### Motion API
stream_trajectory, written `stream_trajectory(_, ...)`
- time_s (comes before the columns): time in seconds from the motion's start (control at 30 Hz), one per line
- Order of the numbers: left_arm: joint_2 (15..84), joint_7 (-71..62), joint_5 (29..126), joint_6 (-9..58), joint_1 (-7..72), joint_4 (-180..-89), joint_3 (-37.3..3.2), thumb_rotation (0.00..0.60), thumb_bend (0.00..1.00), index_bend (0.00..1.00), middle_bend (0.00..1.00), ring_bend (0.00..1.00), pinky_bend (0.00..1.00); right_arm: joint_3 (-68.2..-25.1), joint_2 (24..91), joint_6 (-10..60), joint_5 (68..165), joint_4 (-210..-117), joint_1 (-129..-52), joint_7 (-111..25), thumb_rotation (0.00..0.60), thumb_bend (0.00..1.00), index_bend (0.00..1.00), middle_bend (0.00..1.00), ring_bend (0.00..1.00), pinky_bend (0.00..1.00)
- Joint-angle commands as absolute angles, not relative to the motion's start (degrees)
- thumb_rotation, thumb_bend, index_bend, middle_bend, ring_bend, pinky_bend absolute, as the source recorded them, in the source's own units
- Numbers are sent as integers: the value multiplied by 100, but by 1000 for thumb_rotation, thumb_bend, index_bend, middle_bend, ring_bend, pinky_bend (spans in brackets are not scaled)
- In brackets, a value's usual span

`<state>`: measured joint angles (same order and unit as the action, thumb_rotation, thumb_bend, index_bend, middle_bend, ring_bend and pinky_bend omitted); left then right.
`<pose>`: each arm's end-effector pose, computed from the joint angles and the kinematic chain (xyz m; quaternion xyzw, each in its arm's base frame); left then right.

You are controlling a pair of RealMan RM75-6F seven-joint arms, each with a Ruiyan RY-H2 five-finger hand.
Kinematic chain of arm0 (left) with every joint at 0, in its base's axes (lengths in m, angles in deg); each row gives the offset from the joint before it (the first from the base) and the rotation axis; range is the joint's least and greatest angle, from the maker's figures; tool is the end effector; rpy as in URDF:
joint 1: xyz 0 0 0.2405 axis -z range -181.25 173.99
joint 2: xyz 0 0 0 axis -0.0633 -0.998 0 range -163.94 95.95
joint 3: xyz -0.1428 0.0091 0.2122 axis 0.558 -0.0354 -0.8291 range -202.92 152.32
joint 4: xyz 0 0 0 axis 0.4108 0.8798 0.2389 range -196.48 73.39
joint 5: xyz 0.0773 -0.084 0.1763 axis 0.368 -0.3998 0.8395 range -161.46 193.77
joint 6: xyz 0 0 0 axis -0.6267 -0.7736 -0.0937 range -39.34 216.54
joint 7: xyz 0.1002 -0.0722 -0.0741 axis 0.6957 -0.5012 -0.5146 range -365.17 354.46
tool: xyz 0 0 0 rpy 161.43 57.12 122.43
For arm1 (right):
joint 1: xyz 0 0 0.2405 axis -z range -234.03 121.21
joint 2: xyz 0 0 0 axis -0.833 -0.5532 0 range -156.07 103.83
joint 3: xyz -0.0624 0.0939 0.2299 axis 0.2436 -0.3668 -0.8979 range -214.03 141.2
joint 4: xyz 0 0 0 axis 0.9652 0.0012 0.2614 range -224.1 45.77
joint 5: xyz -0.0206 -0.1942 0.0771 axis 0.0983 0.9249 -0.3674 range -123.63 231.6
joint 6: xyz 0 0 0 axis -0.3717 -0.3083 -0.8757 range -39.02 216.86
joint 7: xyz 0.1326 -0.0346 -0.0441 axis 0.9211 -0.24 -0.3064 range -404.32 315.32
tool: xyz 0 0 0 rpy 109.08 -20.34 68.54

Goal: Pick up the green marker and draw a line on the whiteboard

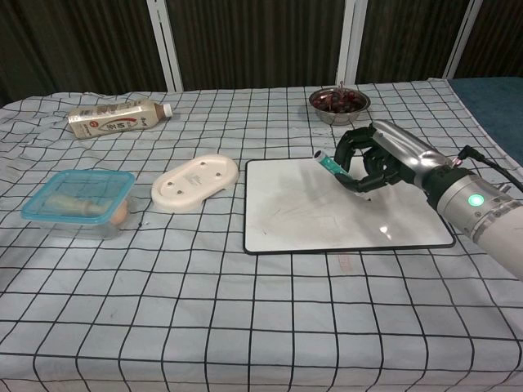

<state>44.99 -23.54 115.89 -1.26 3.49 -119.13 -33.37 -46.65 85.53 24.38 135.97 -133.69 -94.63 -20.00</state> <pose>-0.3646 0.1602 0.1022 -0.7074 -0.3550 -0.3879 0.4723 -0.1959 -0.3556 -0.0715 0.6117 -0.4708 0.5207 0.3647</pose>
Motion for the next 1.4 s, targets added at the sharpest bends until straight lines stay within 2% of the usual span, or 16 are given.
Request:
stream_trajectory(0.03,4503,-2356,11588,-117,350,-11908,-3339,600,350,0,0,0,0,-4660,8567,2444,13603,-13320,-9458,-1966,600,398,1000,773,757,729)
stream_trajectory(1.4,4546,-2271,11632,-20,397,-11937,-3376,600,351,0,0,0,0,-4483,8471,2396,13708,-12541,-9200,-1270,600,397,1000,773,757,732)
